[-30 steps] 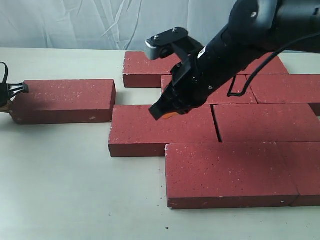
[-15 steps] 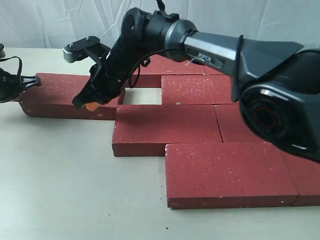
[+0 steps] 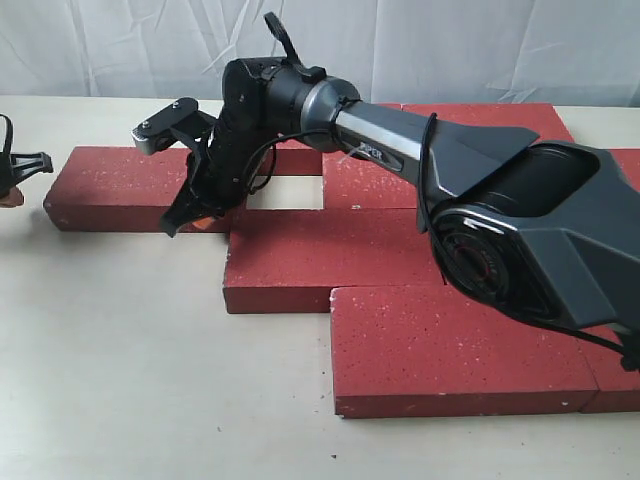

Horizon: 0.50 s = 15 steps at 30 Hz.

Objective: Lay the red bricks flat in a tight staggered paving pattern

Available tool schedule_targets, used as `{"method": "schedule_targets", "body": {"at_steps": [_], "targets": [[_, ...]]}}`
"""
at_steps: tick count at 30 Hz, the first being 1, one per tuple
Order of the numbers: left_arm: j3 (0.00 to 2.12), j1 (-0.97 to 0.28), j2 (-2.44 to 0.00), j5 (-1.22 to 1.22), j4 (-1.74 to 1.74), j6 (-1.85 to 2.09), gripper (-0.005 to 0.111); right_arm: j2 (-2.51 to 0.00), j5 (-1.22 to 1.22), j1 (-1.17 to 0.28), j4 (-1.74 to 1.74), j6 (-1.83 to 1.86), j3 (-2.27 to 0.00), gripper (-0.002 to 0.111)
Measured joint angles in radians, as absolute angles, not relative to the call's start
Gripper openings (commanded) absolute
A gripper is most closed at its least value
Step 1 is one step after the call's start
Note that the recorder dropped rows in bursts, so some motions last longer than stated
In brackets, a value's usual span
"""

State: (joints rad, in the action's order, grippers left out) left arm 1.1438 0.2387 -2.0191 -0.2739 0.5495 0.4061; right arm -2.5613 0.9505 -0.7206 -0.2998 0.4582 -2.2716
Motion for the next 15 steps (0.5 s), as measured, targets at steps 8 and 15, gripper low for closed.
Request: {"method": "schedule_targets", "body": {"at_steps": [8,15], "targets": [[1.144,0.232,-2.019,-0.276,0.553,0.406,0.000,-2.561,0.944,-0.721,-0.291,0.445,-2.272,-0.001],[1.144,0.230,-2.019,-0.286,0.600,0.408,0.000,-2.555,0.963,-0.719,-0.279,0.443,-2.272,-0.001]]}}
